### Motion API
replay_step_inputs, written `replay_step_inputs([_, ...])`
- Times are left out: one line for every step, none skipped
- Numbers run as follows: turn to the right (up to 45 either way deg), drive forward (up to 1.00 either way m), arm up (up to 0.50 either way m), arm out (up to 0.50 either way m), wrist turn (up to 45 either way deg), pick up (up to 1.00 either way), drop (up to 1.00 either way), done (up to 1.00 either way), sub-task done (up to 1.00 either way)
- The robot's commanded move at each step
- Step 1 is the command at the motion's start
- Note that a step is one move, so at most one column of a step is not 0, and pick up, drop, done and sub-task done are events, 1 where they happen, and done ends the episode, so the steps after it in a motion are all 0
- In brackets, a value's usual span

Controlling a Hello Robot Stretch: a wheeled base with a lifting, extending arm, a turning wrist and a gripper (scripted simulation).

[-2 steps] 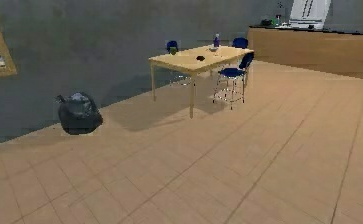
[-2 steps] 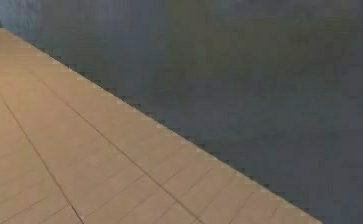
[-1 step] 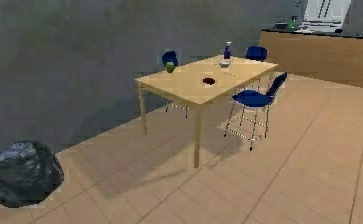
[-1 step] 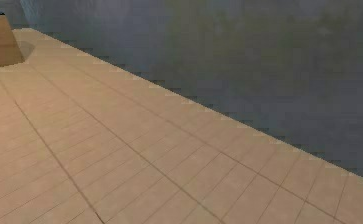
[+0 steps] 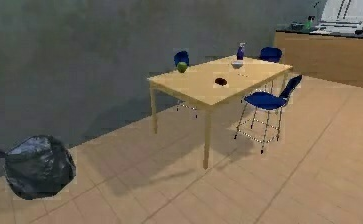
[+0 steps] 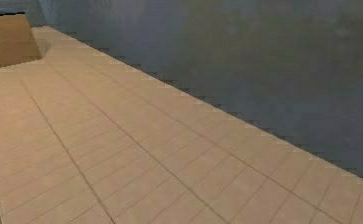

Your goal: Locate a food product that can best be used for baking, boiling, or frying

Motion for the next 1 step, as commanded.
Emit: replay_step_inputs([0.0, 1.0, 0.0, 0.0, 0.0, 0.0, 0.0, 0.0, 0.0])
